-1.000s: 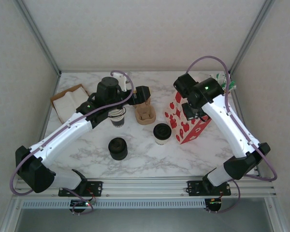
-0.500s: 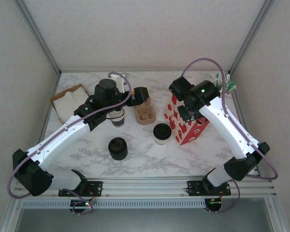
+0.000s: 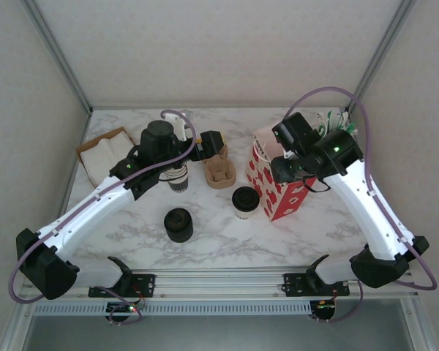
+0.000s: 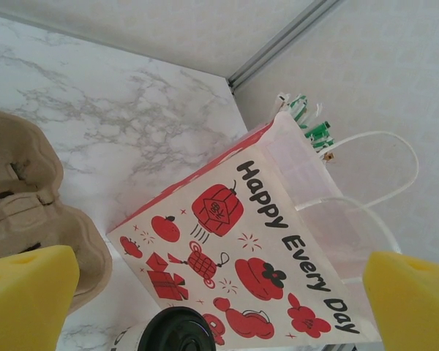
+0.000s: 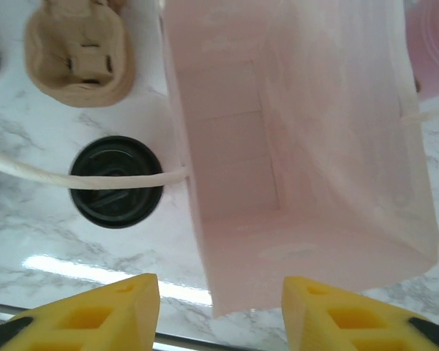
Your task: Pack the takeout coffee
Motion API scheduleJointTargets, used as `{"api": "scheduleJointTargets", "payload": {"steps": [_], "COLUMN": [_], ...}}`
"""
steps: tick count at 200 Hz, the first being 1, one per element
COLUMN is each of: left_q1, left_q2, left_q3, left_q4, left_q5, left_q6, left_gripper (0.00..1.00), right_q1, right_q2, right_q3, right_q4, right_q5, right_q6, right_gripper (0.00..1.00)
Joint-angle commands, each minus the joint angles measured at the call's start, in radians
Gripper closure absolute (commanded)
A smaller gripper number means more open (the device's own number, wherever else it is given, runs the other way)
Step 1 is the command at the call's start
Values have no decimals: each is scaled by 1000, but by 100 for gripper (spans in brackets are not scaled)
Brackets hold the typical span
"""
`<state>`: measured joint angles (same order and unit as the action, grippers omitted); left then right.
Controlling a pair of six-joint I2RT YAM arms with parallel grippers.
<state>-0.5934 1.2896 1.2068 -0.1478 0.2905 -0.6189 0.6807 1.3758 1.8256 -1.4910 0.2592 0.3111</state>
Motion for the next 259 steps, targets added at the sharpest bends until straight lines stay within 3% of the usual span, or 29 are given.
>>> {"api": "scheduleJointTargets", "payload": {"steps": [1, 35, 64, 94, 130, 172, 203, 259], "left_q1": [9, 9, 9, 9, 40, 183, 339, 502], "left_q2": [-32, -35, -51, -121, -200, -207, -171, -1], "left_q3": [-13, 28, 70, 29, -6, -15, -7, 28], "left_q4": [48, 5, -87, -114, -118, -117, -98, -44], "left_q5": [-10, 14, -73, -226, -335, -205, -64, 119], "left_q6": [-37, -26, -35, -87, -23, -3, -8, -18], "left_gripper": [0, 0, 0, 0, 0, 0, 0, 0], "right_q1": [7, 8, 25, 122, 234, 302, 306, 264], "right_q2": [-47, -100, -144, -145, -65, 102, 264, 667], "right_q3": [21, -2, -53, -63, -19, 64, 178, 604], "right_q4": [70, 147, 224, 265, 278, 268, 249, 57], "right_q5": [-90, -263, -381, -365, -292, -208, -171, -71], "right_q6": [-32, -48, -31, -15, -15, -27, -18, -14], "right_gripper": [48, 40, 37, 34, 28, 23, 22, 29]}}
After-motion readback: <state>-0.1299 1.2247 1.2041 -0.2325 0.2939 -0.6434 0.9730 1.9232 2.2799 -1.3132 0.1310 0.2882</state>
